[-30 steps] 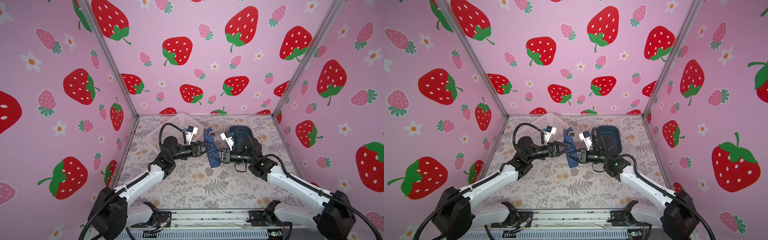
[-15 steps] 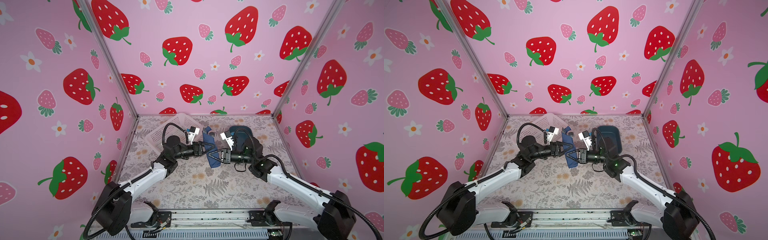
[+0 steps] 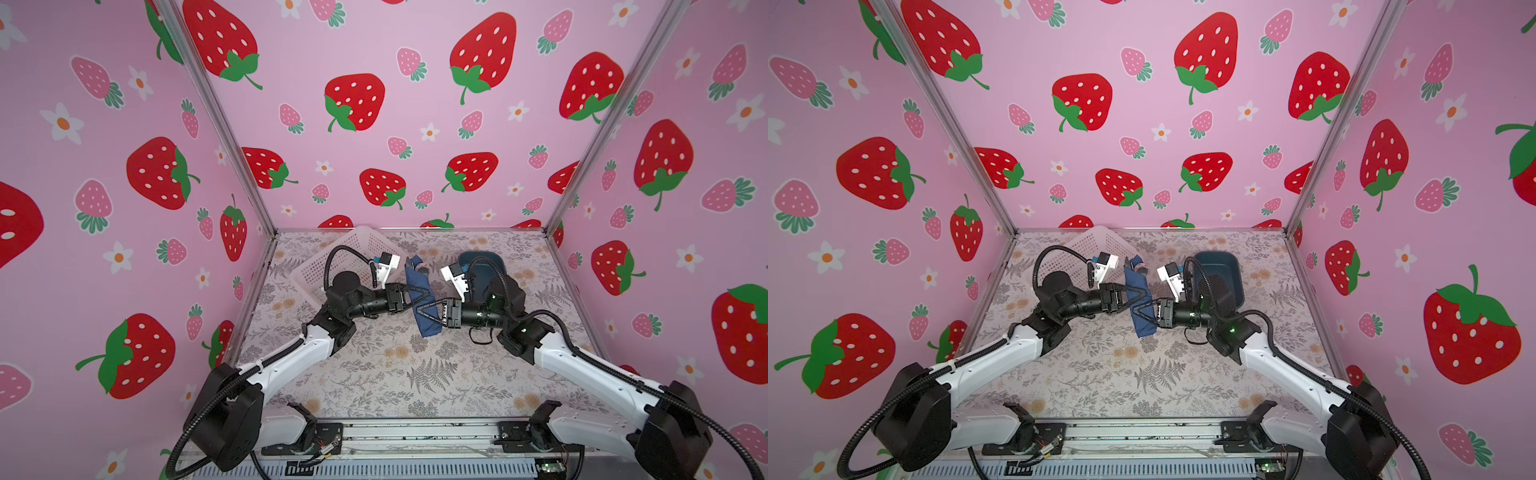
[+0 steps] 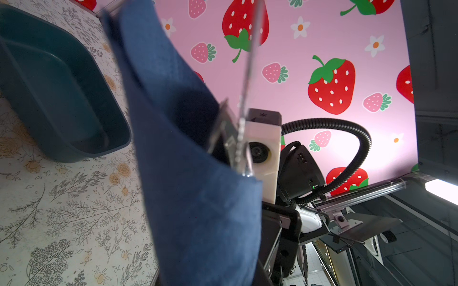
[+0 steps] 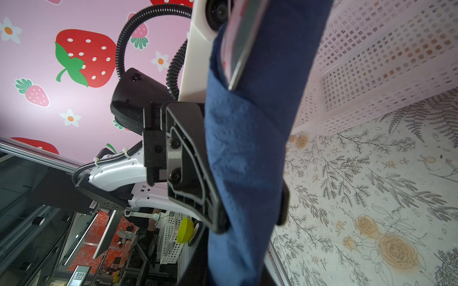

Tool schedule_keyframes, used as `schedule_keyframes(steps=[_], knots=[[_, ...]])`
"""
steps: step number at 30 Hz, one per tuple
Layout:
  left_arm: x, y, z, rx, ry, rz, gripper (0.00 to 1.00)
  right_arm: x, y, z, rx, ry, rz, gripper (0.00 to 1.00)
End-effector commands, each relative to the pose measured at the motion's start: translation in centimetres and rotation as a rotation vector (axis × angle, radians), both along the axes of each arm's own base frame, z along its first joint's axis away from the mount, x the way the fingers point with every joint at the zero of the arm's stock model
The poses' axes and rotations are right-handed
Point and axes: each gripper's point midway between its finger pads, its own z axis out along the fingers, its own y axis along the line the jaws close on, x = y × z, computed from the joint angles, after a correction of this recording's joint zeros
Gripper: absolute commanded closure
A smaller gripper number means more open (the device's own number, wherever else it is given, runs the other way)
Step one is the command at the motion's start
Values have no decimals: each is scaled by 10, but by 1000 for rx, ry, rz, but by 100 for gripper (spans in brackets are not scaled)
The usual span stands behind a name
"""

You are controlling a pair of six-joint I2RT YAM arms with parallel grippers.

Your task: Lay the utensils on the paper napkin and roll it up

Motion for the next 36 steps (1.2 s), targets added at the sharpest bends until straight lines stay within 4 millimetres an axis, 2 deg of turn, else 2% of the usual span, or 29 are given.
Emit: schedule_keyframes(steps=[1, 24, 29, 32, 36], knots=[[-5, 2, 35, -58, -84, -5, 76, -7, -5, 17, 53, -61, 16, 79], [-11, 4, 49, -96, -115, -22, 82, -6, -5, 8, 38, -37, 22, 62], [-12, 4, 48, -92, -114, -24, 82, -8, -6, 12, 48, -49, 33, 77], [-10, 3, 42, -74, -102, -21, 75, -9, -7, 20, 61, -67, 30, 83], [-12, 0, 31, -41, -89, -28, 65, -6, -7, 25, 70, -89, 17, 84]])
